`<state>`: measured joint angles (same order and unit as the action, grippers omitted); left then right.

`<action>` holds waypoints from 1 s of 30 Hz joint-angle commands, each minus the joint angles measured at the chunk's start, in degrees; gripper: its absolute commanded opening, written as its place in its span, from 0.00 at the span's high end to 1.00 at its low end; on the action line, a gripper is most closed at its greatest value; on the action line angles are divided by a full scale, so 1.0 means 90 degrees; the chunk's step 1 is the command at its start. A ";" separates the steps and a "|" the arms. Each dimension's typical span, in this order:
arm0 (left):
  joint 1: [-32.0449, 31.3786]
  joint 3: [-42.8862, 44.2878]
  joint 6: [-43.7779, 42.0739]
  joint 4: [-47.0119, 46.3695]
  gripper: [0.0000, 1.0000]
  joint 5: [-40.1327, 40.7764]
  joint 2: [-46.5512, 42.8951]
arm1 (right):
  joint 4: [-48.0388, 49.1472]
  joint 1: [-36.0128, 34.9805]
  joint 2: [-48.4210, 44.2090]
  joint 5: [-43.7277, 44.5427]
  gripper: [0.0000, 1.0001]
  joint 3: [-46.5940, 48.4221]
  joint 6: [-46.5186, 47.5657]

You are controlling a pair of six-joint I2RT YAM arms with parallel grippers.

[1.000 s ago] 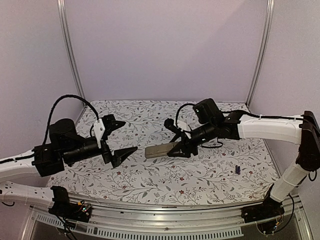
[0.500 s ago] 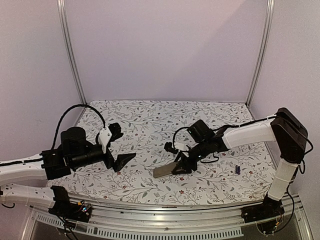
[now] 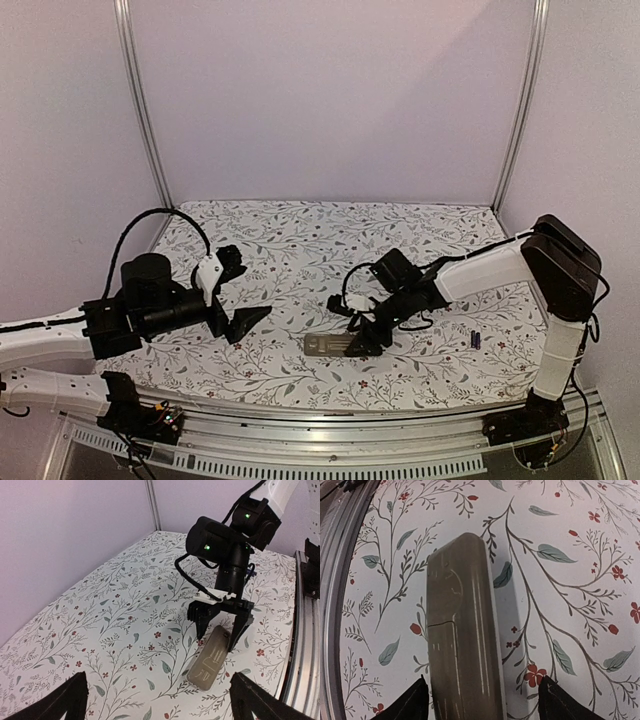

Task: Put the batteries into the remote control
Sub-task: Place the remote control at the center of the board, then adjust the remote control at the center of the board.

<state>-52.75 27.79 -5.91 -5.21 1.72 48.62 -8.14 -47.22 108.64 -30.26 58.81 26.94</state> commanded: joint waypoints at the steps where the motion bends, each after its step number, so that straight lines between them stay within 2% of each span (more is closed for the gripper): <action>1: 0.0075 0.0083 -0.0025 0.0050 0.01 -0.0117 -0.0017 | -0.0284 0.0022 0.0127 0.0281 0.23 0.0070 0.0107; 6: 0.0087 0.0154 -0.0063 0.0096 0.01 -0.0141 -0.0003 | -0.0460 0.0022 0.0072 0.0458 0.19 0.0298 0.0006; 12: 0.0085 0.0377 -0.0168 0.0528 0.01 -0.0404 0.0205 | -0.0407 0.0022 -0.0860 -0.0027 0.17 0.0354 -0.0370; 15: 0.0084 0.0527 -0.0213 0.0966 0.01 -0.0491 0.0436 | -0.0270 0.0027 -0.1398 0.0041 0.17 0.0296 -0.0939; 17: 0.0077 0.0626 -0.0278 0.1198 0.01 -0.0531 0.0562 | -0.0243 0.0027 -0.1741 0.0449 0.16 0.0308 -0.1571; 21: 0.0078 0.0854 -0.0324 0.1760 0.02 -0.0215 0.0915 | -0.0674 0.0071 -0.2103 0.1431 0.20 0.0297 -0.3927; 24: 0.0074 0.1014 -0.0385 0.2090 0.04 -0.0059 0.1281 | -0.0731 0.0071 -0.2563 0.1900 0.24 -0.0201 -0.5296; 26: 0.0062 0.1045 -0.0462 0.2131 0.04 -0.0135 0.1496 | -0.0504 0.0071 -0.2853 0.2074 0.27 -0.0703 -0.6324; 30: 0.0052 0.1050 -0.0556 0.2103 0.05 -0.0142 0.1764 | 0.0028 0.0071 -0.3147 0.1946 0.34 -0.1497 -0.7461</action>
<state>-52.69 36.18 -9.43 11.00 -0.12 62.74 -10.83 -46.83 82.26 -14.92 50.89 -22.61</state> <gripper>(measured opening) 0.949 0.686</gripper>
